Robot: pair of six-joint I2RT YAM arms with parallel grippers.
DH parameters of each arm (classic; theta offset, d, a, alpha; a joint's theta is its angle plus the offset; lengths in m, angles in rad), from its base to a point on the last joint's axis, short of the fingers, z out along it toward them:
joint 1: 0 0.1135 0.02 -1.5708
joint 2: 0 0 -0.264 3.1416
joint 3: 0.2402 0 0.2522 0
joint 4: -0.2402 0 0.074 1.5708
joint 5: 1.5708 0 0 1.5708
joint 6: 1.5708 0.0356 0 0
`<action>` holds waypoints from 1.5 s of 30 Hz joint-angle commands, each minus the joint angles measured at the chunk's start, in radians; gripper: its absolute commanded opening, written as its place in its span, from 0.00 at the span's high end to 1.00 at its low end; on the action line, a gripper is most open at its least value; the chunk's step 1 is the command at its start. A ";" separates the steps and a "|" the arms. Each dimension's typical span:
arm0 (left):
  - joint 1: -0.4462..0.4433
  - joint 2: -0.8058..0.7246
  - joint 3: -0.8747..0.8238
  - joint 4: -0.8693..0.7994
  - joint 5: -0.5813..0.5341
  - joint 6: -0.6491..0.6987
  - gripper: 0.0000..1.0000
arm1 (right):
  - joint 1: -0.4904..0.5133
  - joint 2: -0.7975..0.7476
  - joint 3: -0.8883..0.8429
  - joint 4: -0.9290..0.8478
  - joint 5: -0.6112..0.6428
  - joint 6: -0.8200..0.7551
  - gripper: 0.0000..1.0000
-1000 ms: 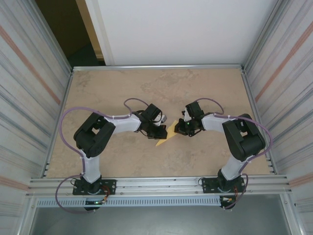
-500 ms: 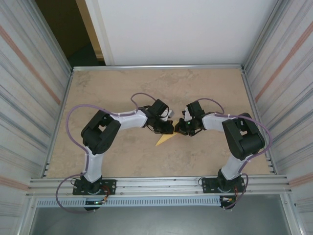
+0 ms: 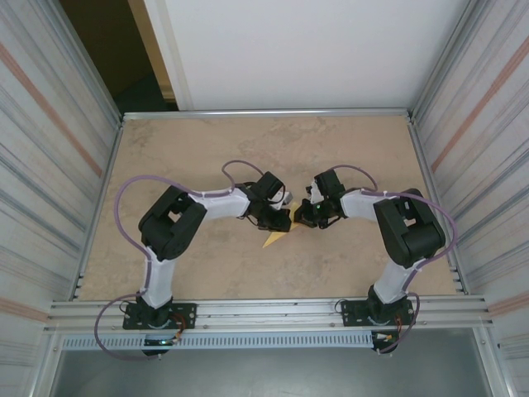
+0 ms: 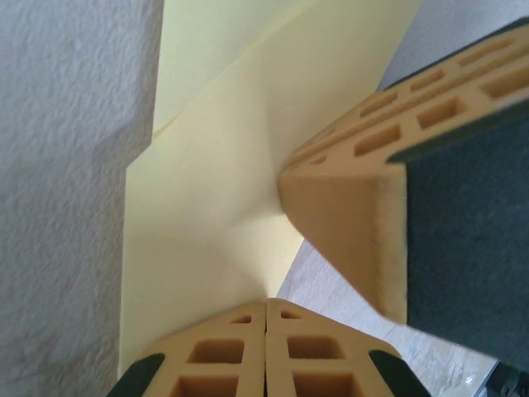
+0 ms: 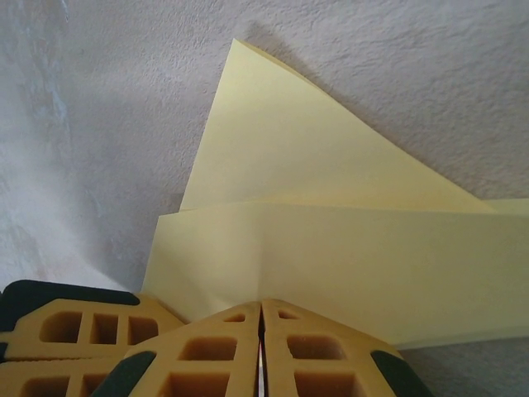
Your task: Fold a paper plane with a square sheet of paper (pick it up from the middle)
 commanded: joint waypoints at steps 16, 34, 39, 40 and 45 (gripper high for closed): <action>0.029 -0.178 -0.159 -0.084 -0.012 0.004 0.88 | -0.026 0.094 0.003 -0.083 0.084 -0.054 0.92; 0.037 -0.164 -0.243 -0.067 -0.017 -0.004 0.89 | -0.029 0.107 0.003 -0.089 0.088 -0.056 0.92; 0.042 -0.177 -0.288 -0.059 -0.019 -0.010 0.89 | -0.031 0.112 0.003 -0.096 0.093 -0.055 0.92; 0.043 -0.183 -0.297 -0.056 -0.018 -0.013 0.89 | -0.030 0.115 0.007 -0.099 0.095 -0.057 0.92; 0.043 -0.239 -0.361 -0.091 -0.033 -0.020 0.89 | -0.039 0.125 0.011 -0.112 0.111 -0.053 0.92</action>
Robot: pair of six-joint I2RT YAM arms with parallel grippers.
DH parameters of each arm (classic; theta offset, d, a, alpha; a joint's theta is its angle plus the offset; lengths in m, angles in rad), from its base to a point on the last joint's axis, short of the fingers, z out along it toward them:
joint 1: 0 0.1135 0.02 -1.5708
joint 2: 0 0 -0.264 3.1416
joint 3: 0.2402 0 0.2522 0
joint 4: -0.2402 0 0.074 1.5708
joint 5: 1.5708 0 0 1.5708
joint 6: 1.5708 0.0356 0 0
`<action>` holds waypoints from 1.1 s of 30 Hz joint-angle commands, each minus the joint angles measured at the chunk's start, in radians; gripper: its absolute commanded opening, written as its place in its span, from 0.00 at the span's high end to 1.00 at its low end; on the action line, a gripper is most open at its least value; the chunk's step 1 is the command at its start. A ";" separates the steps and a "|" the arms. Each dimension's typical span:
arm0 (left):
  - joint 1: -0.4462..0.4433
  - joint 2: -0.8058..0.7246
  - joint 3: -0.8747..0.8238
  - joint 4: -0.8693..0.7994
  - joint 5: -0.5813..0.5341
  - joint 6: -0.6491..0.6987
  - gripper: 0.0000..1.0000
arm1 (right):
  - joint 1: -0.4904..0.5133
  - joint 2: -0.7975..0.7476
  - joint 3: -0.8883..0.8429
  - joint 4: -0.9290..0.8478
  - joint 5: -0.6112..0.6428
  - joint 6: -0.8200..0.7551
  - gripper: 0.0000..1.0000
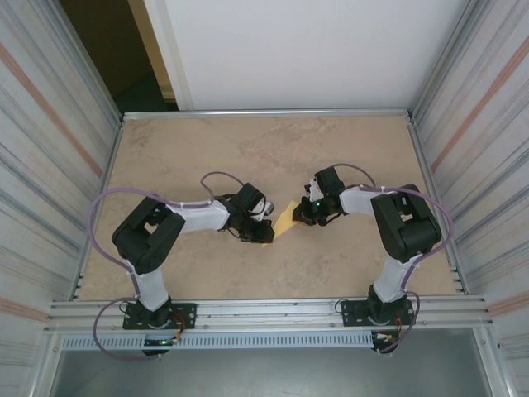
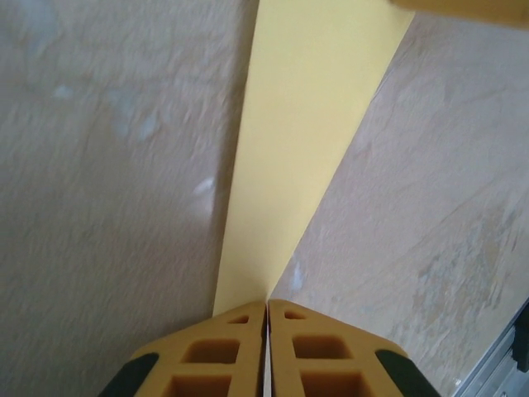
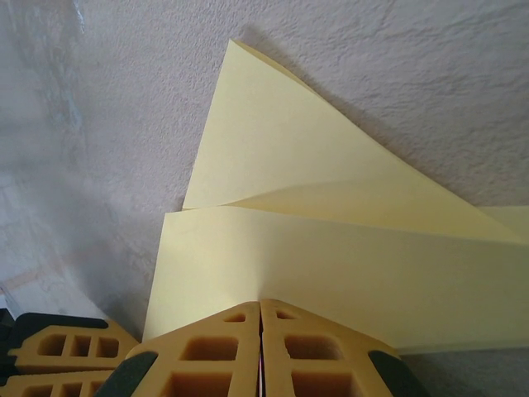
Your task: Fold a paper plane with a square sheet of paper (pick it up from the middle)
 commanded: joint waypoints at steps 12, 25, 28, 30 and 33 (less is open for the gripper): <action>0.029 -0.243 -0.105 -0.167 -0.050 -0.032 0.89 | -0.005 0.057 -0.027 -0.092 0.107 -0.045 0.92; 0.014 -0.028 0.108 0.001 -0.020 -0.066 0.91 | 0.069 0.009 -0.006 -0.052 0.073 -0.010 0.92; 0.008 0.034 0.146 -0.027 -0.027 -0.059 0.91 | 0.071 0.002 0.004 -0.056 0.068 -0.010 0.92; 0.005 0.061 0.155 -0.035 -0.036 -0.058 0.92 | 0.072 -0.008 0.009 -0.059 0.068 -0.010 0.92; 0.005 0.088 0.160 -0.061 -0.055 -0.057 0.92 | 0.072 -0.035 0.018 -0.069 0.067 -0.010 0.92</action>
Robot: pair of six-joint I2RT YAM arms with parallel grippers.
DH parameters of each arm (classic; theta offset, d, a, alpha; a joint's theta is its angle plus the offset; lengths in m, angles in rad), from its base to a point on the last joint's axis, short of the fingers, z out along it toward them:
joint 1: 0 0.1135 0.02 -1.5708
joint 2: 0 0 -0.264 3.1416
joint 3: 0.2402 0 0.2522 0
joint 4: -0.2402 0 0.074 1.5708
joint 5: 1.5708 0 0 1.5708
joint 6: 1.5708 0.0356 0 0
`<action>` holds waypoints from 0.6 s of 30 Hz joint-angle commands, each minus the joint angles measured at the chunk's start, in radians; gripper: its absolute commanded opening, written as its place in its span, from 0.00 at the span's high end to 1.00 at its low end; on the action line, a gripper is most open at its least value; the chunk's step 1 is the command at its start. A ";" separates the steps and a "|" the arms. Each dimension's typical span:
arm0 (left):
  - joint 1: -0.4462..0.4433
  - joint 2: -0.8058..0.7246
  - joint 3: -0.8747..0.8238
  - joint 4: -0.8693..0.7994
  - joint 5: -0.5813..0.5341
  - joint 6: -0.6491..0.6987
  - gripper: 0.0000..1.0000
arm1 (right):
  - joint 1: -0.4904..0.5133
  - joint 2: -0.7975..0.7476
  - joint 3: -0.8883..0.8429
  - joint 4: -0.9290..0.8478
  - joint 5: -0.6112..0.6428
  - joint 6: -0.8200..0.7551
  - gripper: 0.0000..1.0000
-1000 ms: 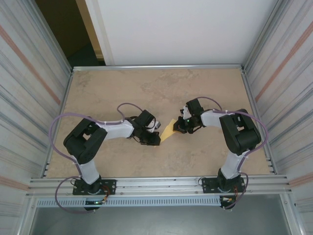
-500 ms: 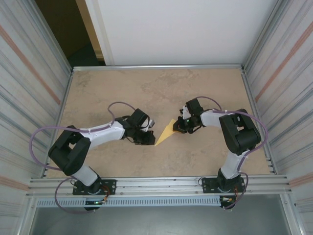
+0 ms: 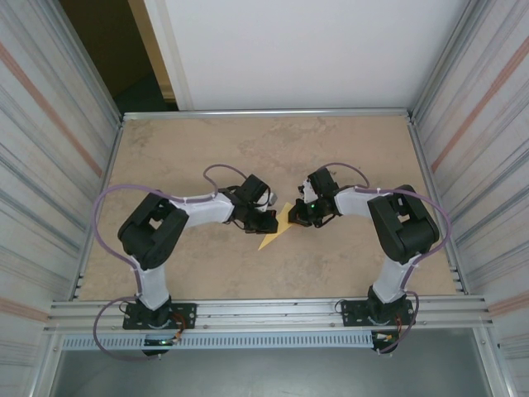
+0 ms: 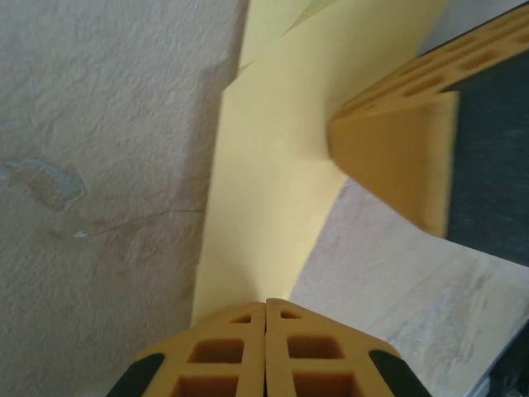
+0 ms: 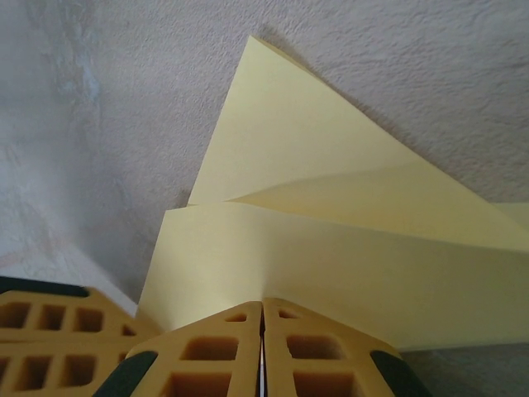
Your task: Fold a paper plane with a square sheet of paper (pick it up from the middle)
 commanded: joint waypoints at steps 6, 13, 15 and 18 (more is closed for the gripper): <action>-0.018 0.029 0.010 -0.077 -0.043 -0.004 0.93 | 0.035 -0.102 0.045 -0.097 0.089 0.020 0.91; -0.021 0.028 -0.019 -0.087 -0.063 -0.015 0.94 | 0.110 -0.081 0.056 -0.073 0.213 0.100 0.92; -0.021 0.030 -0.023 -0.082 -0.063 -0.020 0.94 | 0.115 -0.078 0.049 -0.068 0.242 0.132 0.92; -0.021 0.035 -0.027 -0.078 -0.062 -0.025 0.94 | 0.112 -0.086 0.046 -0.073 0.292 0.146 0.92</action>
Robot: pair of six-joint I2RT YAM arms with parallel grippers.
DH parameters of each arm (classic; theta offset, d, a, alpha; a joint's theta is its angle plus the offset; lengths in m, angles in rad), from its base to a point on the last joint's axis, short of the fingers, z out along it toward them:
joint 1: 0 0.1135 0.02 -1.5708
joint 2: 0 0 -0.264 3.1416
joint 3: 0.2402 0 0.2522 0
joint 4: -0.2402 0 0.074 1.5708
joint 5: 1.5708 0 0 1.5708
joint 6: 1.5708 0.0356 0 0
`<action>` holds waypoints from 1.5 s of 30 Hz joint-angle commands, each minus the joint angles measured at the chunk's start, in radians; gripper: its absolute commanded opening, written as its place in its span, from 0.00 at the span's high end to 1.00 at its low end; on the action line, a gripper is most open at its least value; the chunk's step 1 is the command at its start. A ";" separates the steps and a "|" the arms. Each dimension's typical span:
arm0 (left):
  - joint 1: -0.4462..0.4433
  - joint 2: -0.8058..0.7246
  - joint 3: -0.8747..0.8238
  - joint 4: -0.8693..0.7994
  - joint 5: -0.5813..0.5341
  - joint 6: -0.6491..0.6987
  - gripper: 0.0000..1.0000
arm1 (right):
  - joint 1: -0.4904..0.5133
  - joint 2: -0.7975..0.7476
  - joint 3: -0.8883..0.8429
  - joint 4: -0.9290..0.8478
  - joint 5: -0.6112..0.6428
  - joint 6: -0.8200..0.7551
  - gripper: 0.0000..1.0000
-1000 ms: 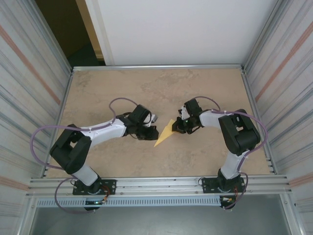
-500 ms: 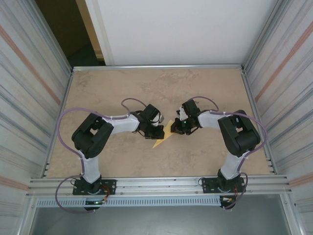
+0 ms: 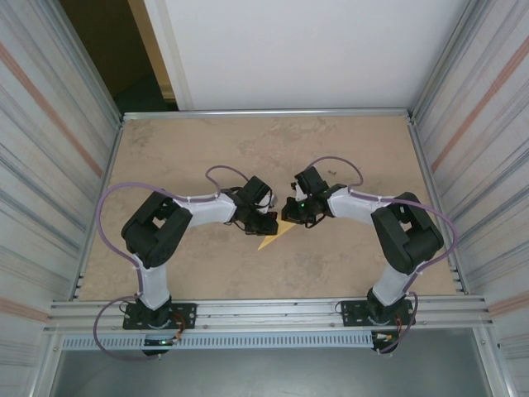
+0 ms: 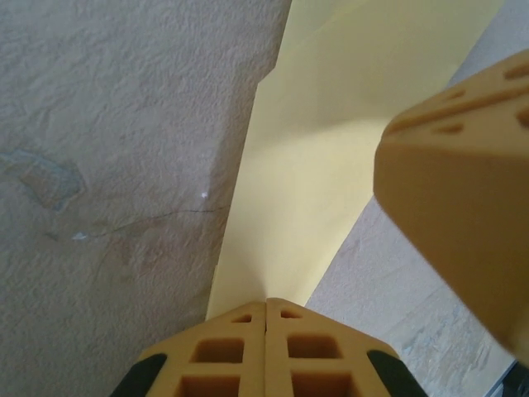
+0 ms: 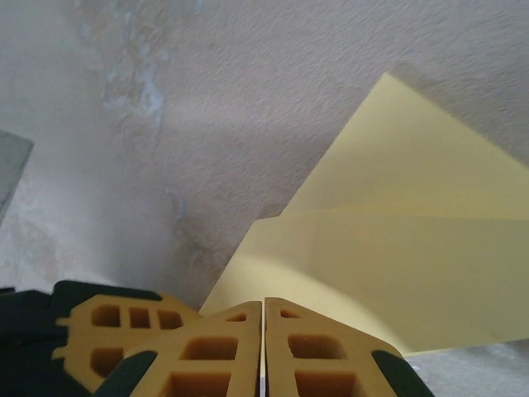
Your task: Fold a paper plane with a square sheet of paper (pick it up from the middle)
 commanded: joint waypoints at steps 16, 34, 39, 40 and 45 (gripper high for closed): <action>-0.010 0.024 -0.061 -0.058 -0.044 -0.044 0.94 | -0.096 0.026 0.006 -0.055 0.142 0.029 0.90; -0.011 0.025 -0.105 -0.031 -0.038 -0.079 0.95 | -0.303 0.026 -0.158 0.184 -0.089 -0.067 0.91; -0.014 0.029 -0.106 -0.026 -0.037 -0.079 0.95 | -0.320 -0.044 -0.122 0.181 -0.116 -0.095 0.91; -0.014 0.030 -0.105 -0.026 -0.036 -0.078 0.95 | -0.319 -0.069 -0.120 0.183 -0.116 -0.095 0.91; -0.014 0.029 -0.097 -0.026 -0.035 -0.076 0.95 | -0.251 -0.189 -0.142 0.152 -0.073 -0.087 0.91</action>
